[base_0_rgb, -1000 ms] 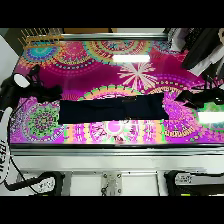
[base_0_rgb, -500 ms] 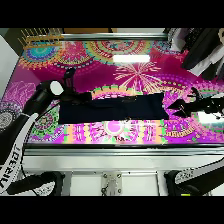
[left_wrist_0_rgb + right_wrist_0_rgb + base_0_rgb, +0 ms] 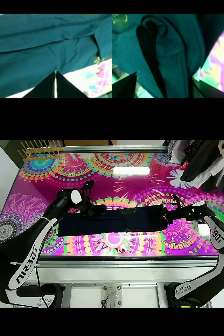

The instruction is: Fold the clothes and pants, and hang the long-sleeved shirts on hangers.

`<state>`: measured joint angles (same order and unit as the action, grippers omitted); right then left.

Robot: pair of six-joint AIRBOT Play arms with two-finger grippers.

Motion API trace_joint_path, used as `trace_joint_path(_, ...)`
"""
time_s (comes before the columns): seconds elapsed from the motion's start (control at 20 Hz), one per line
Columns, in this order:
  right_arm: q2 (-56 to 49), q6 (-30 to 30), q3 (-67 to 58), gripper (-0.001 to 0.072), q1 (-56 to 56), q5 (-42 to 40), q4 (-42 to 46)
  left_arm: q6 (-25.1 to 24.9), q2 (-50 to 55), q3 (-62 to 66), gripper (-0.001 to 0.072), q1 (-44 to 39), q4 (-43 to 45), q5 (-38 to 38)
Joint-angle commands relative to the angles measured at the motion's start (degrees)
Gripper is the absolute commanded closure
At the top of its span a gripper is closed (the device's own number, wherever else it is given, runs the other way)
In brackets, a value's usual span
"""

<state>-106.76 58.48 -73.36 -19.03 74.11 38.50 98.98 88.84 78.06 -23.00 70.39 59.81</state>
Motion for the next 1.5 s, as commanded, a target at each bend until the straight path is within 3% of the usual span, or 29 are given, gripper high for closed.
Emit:
trace_joint_path(0.0, -0.15, -0.2, 0.04, 0.0273, 1.73, -2.32, -0.13, 0.02, 2.32, 1.4, 0.0699, -0.52, -0.02, 1.05)
trace_joint_path(0.05, -0.15, -0.2, 0.04, 0.0461, 1.62, -2.32, -0.13, 0.02, 2.89, 1.4, 0.0699, -0.52, -0.04, 1.09)
trace_joint_path(0.15, 0.26, 0.02, 0.02, 0.0685, 1.62, -2.1, 0.31, 0.02, 4.28, 1.4, 0.0699, -0.74, -0.2, 0.85)
trace_joint_path(0.2, 1.07, 0.92, -0.02, 0.07, 1.62, -2.08, 1.31, 0.02, 5.07, 1.4, 0.07, -0.96, -0.57, 0.42)
trace_joint_path(0.45, 7.45, 11.72, -8.07, 0.0701, 1.75, 6.49, 18.03, -0.87, 12.33, 8.33, 0.0701, -3.48, -4.46, -1.29)
trace_joint_path(0.8, 14.08, 21.94, -26.71, 0.0702, 6.4, 20.81, 25.77, -0.85, 27.41, 26.03, 0.07, -9.62, -4.59, 1.6)
trace_joint_path(1.1, 14.19, 24.52, -36.87, 0.0701, 16.57, 23.3, 28.59, -0.87, 37.16, 38.51, 0.07, -14.14, -4.5, 6.54)
trace_joint_path(1.45, 14.19, 25.07, -41.07, 0.0701, 25.62, 22.16, 28.59, -0.81, 37.22, 37.22, 0.07, -14.05, -4.55, 6.05)
